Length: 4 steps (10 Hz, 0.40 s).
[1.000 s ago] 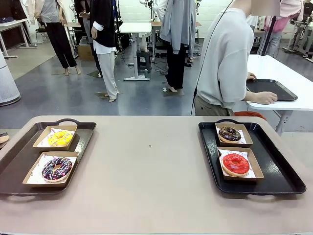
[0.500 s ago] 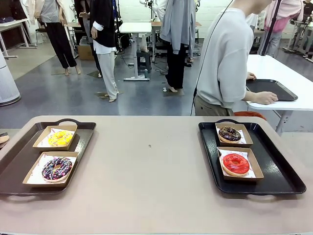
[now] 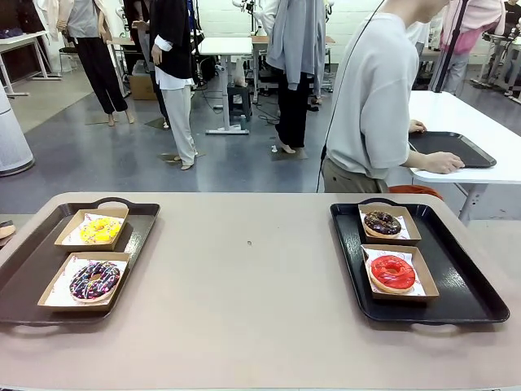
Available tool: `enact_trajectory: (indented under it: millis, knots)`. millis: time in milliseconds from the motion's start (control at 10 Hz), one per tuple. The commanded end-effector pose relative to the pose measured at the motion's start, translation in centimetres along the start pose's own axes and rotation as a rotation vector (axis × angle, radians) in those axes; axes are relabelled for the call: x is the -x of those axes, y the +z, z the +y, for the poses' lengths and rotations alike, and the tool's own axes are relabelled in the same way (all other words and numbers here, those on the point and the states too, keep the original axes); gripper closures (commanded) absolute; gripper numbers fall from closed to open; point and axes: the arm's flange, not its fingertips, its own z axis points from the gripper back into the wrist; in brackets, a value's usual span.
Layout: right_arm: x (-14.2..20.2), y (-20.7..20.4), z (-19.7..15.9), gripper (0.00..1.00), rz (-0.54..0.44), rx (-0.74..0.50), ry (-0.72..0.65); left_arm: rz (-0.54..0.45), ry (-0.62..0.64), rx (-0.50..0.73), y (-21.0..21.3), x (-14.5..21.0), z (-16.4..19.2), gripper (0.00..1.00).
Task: Individually package the donuts and arrange them on the tray.
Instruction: Place the picked Paper togo box on the Handle tray.
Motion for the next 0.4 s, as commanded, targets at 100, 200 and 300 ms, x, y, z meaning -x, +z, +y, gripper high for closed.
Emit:
enact_trajectory:
  millis: [100, 200, 300]
  knots:
    - [0.13, 0.08, 0.14, 0.0, 0.002, 0.002, 0.002, -0.002, 0.016, 0.0, 0.05, 0.14, -0.04, 0.1]
    - [0.13, 0.08, 0.14, 0.0, 0.002, 0.002, 0.002, -0.002, 0.016, 0.0, 0.05, 0.14, -0.04, 0.1]
    - [0.13, 0.08, 0.14, 0.0, 0.002, 0.002, 0.002, -0.002, 0.016, 0.0, 0.05, 0.14, -0.04, 0.1]
